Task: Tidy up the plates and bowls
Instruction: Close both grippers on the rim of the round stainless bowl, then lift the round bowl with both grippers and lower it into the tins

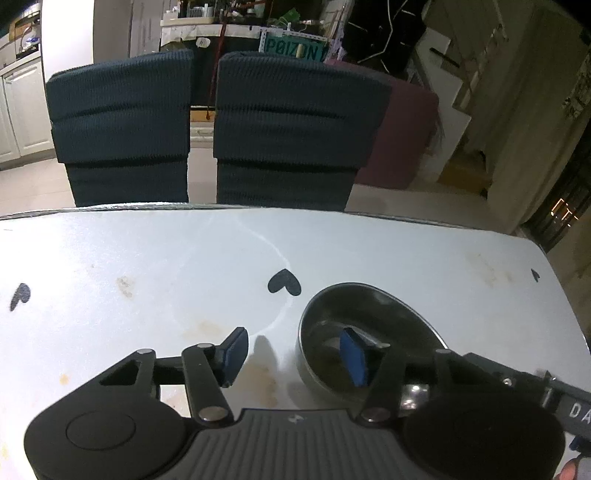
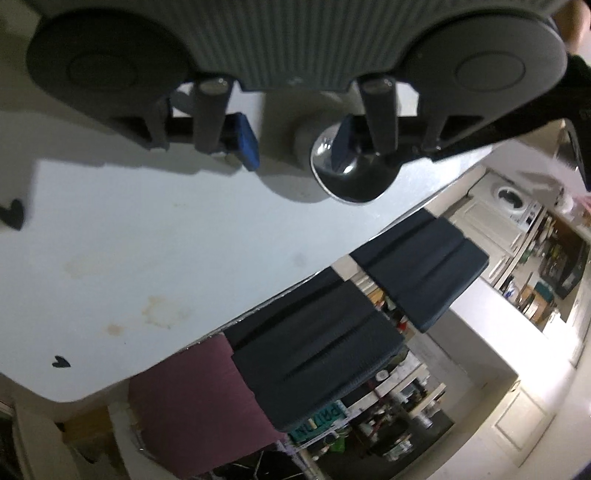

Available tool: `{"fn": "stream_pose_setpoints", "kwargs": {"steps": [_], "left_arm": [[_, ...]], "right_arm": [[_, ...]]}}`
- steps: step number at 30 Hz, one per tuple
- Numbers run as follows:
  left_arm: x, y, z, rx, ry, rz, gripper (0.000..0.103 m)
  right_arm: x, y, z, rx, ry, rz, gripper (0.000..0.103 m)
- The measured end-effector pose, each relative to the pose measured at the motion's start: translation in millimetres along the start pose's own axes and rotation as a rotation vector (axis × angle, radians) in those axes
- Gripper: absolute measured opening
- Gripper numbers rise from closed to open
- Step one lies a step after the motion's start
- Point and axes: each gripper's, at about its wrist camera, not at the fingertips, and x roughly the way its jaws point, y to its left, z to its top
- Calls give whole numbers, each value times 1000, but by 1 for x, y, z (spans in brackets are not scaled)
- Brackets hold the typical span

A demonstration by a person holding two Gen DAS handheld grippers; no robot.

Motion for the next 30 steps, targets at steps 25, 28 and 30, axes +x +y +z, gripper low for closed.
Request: {"fn": "stream_pose_setpoints", "kwargs": {"steps": [25,28,30], "left_arm": [[-95,-5,-20,75,-61,-34,8],[-121,-3,-29,83,-81,-36,8],[-136,-1,-37,87,-94,-41,8]], "right_arm": [[-44,57,-18,-238,18,-26,7],[-61,66,-22,-246,9,-10,6],[-73,71,-27,-241,8,5,6]]}}
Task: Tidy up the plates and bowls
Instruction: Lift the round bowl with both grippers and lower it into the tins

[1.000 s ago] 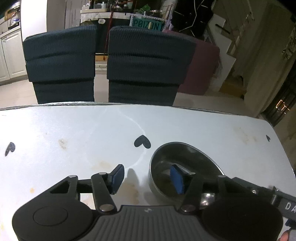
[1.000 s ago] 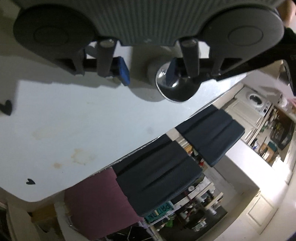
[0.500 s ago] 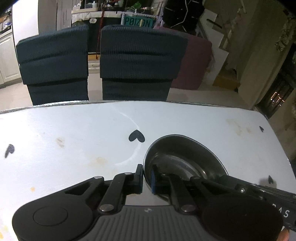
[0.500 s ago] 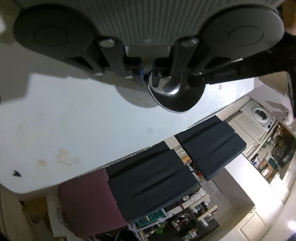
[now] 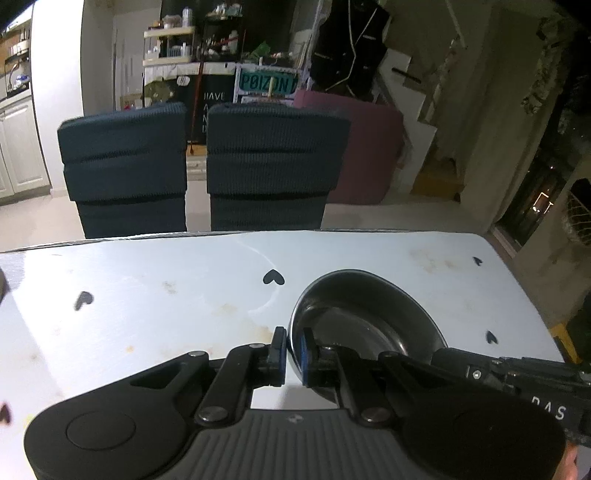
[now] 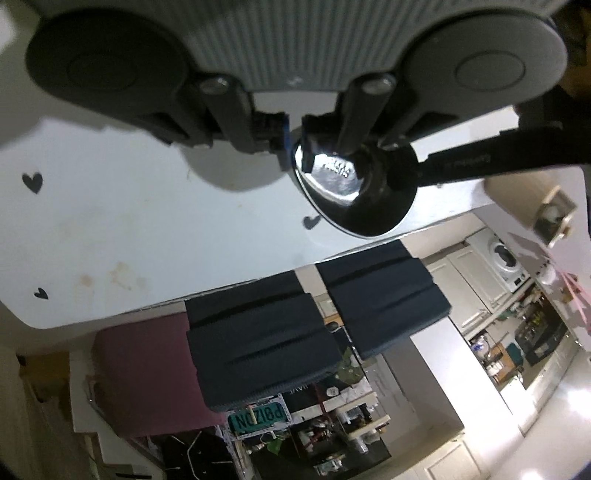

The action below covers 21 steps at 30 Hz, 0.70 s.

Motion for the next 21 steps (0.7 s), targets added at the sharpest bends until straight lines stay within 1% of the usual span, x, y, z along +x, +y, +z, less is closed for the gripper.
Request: {"fn": "stream_pose_setpoints", "kwargs": {"steps": [5,14,21], "left_arm": [[-40,2,-18,14,-26,-6,8],[-95,13,-58,37,-37,7,8],[-130,41,-90,2,-46,46,8]], "right_arm": [[-25,14,-10,-17,-12,25,5],[-62,39,-41,-71,-15,60,5],[-68,64,-64,-123,11,103,5]]}}
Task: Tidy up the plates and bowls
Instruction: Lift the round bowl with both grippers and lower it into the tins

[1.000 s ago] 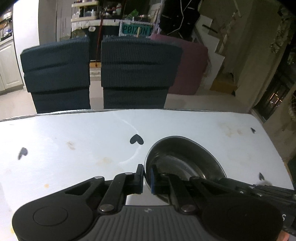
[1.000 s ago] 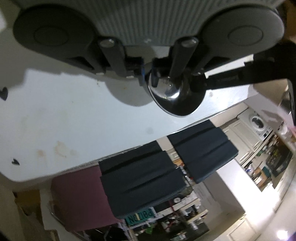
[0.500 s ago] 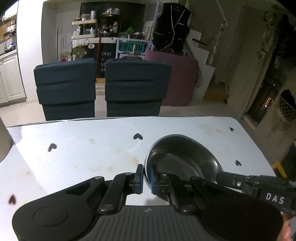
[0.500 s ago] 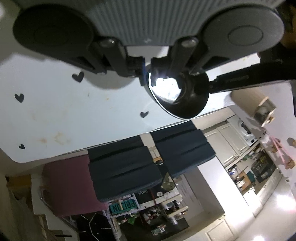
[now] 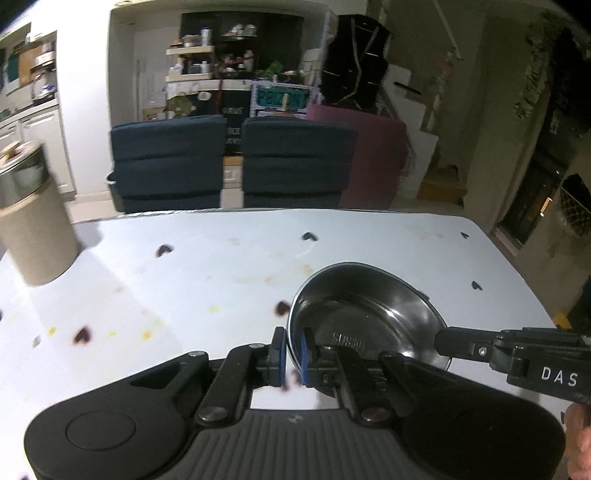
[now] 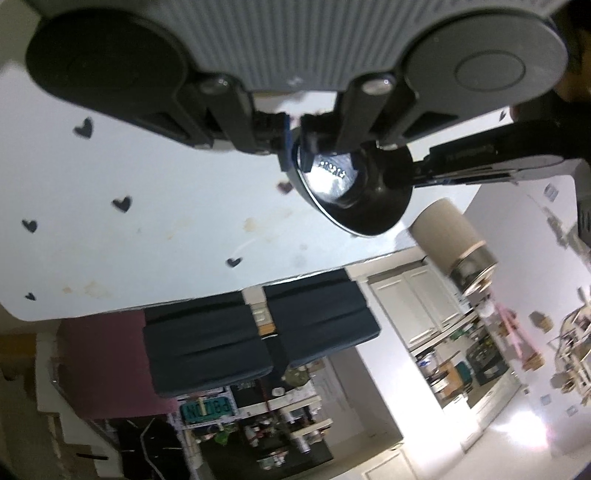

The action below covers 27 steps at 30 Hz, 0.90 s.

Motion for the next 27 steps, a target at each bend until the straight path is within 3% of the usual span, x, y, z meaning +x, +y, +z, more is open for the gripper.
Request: {"fn": "stream_pose_setpoints", "kwargs": {"steps": [13,18,27], "left_arm": [[-53,94,-56,-115,14,135,8],[-50,119,-74,-151,53,162,7],[-26,137,-84,-111,156,189,7]], "right_arm": [[34,79,-32,-108,130,160,5],[62,97,-43,-117,233,186,5],[92,115,-62,-86,365,199,5]]}}
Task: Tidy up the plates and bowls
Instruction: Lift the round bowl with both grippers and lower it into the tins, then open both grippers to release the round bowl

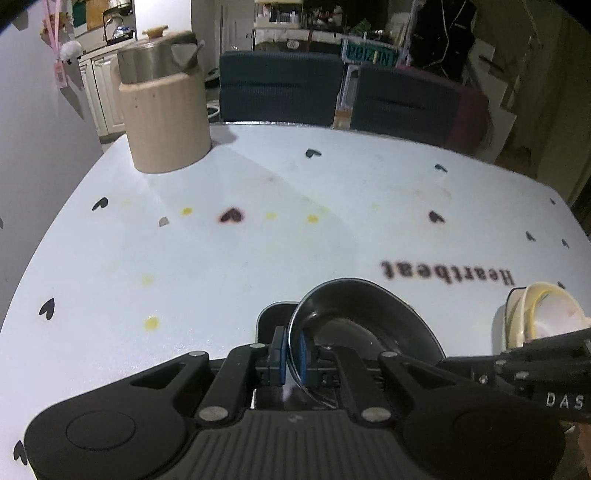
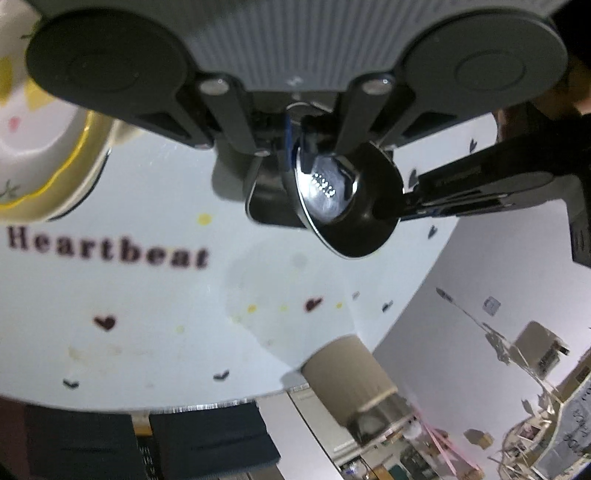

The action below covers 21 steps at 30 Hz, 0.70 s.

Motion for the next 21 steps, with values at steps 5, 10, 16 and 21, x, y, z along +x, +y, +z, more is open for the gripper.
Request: {"fn": "stream_pose_setpoints", "kwargs": {"steps": [5,10,16,21], "left_arm": [[14,4,2,3,39,10,7],[22,4,3,1,65,20,7],[29,5,3,7,84,23,7],[34,6,4,1,94,17,8]], "right_arm": [[9,3,-2,9,32,4,6],[15,6,-4,7,53,-2,6],[25,8,-8,1,80,-11,7],[30,12,-7,-10,93,-22,8]]}}
